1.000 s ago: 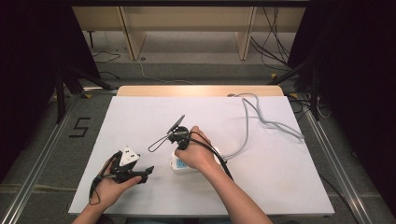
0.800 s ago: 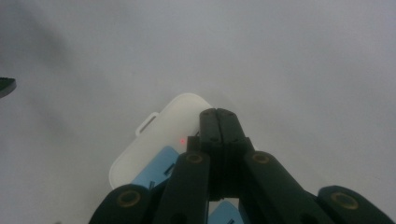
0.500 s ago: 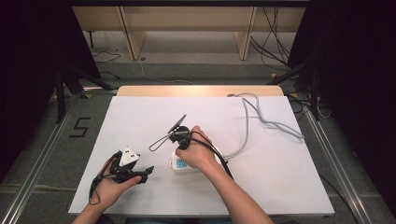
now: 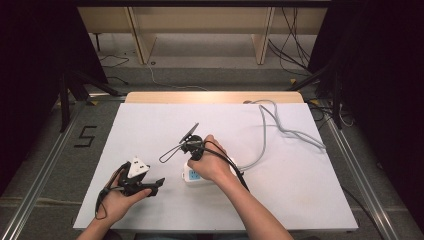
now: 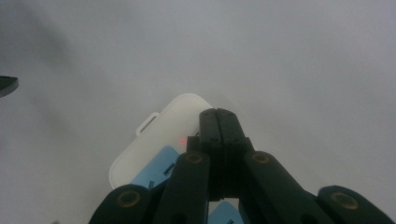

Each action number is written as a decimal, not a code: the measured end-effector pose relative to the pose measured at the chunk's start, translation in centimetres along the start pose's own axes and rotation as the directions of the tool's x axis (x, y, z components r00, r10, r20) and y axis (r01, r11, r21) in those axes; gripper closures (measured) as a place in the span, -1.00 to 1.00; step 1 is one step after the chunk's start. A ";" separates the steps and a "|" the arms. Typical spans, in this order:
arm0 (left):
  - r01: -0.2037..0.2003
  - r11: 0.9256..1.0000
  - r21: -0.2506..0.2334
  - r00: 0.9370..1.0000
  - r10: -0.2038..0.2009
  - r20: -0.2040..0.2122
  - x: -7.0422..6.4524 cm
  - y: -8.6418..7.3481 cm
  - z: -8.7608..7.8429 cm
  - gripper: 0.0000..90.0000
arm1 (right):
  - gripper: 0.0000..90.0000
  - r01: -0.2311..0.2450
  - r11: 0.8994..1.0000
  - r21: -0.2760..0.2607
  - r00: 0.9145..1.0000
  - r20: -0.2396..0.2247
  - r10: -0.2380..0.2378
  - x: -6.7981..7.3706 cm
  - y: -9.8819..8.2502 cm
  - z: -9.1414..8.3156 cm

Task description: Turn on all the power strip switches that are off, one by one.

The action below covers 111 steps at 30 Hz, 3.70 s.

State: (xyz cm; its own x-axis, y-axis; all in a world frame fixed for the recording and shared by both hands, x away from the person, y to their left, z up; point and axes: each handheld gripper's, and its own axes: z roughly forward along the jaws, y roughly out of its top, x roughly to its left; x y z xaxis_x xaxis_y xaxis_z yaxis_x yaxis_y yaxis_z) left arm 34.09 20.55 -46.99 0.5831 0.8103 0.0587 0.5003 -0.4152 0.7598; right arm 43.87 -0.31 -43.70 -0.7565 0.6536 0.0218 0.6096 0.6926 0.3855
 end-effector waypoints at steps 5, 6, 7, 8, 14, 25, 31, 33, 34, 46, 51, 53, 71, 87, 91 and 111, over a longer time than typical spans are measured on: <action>0.003 1.000 -0.001 1.000 -0.003 0.001 0.0 0.0 0.0 -0.33 | 1.00 -0.001 1.000 -0.013 1.000 -0.013 0.001 -0.2 0.0 -0.1; 0.003 1.000 -0.001 1.000 -0.003 0.001 0.0 0.0 0.0 -0.33 | 1.00 -0.003 1.000 -0.013 1.000 -0.008 0.003 -0.2 0.0 -0.2; 0.003 1.000 0.000 1.000 -0.003 0.001 0.0 0.0 0.0 -0.33 | 1.00 0.000 1.000 -0.017 1.000 -0.006 0.000 -0.2 -0.1 -0.2; 0.003 1.000 0.000 1.000 -0.003 0.001 0.0 0.0 0.0 -0.33 | 1.00 0.000 1.000 -0.025 1.000 -0.011 0.000 -0.2 -0.1 -0.2; 0.002 1.000 0.001 1.000 -0.002 0.002 0.0 0.0 0.0 -0.33 | 1.00 0.003 0.999 -0.054 1.000 -0.008 -0.004 -0.5 -0.4 -0.5; -0.002 1.000 0.005 1.000 0.002 0.001 0.0 0.0 0.0 -0.33 | 0.99 0.008 0.996 -0.087 1.000 -0.007 -0.008 -1.2 -1.2 -1.4; -0.002 1.000 0.005 1.000 0.002 0.000 0.0 0.0 0.0 -0.33 | 0.96 0.008 0.995 -0.100 1.000 -0.013 -0.010 -1.6 -1.8 -2.0; -0.003 1.000 0.006 1.000 0.003 0.001 0.0 0.0 0.0 -0.33 | 0.93 0.002 0.994 -0.107 1.000 -0.016 -0.004 -1.8 -2.0 -2.2; -0.001 1.000 0.005 1.000 0.001 0.001 0.0 0.0 0.0 -0.33 | 0.92 0.006 0.994 -0.107 1.000 -0.016 -0.008 -1.9 -2.2 -2.3; 0.000 1.000 0.009 1.000 0.000 -0.001 0.0 0.0 0.0 -0.33 | 0.72 0.000 0.990 -0.142 1.000 -0.007 -0.001 -3.1 -3.8 -3.2; 0.001 1.000 0.010 1.000 -0.001 -0.001 0.1 0.0 0.0 -0.33 | 0.66 -0.007 0.987 -0.159 1.000 -0.016 0.005 -3.6 -4.5 -3.8; 0.001 1.000 0.010 1.000 -0.001 -0.002 0.0 0.0 0.0 -0.33 | 0.63 -0.008 0.986 -0.166 1.000 -0.016 0.005 -3.8 -4.9 -4.0; 0.004 1.000 0.010 1.000 -0.004 -0.004 0.1 -0.1 0.1 -0.33 | 0.46 -0.057 0.973 -0.222 0.998 -0.017 0.055 -5.6 -8.0 -5.0; 0.009 1.000 0.013 1.000 -0.009 -0.006 0.1 -0.1 0.1 -0.33 | 0.40 -0.104 0.955 -0.277 0.994 0.002 0.108 -7.1 -10.7 -6.3; 0.009 1.000 0.014 1.000 -0.009 -0.005 0.0 -0.1 0.1 -0.33 | 0.40 -0.123 0.951 -0.285 0.991 0.009 0.131 -7.5 -11.7 -6.7; 0.011 1.000 0.015 1.000 -0.011 -0.010 0.1 -0.2 0.2 -0.33 | 0.35 -0.175 0.932 -0.318 0.980 0.036 0.196 -8.9 -15.5 -7.5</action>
State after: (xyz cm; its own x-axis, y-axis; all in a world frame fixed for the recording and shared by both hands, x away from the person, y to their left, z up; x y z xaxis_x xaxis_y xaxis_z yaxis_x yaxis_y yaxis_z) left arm 34.15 20.62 -47.22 0.5714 0.8187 0.0568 0.5162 -0.4122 0.7507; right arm 39.41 -19.17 -42.94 -0.6130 0.7875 0.0639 0.6251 0.4339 0.6489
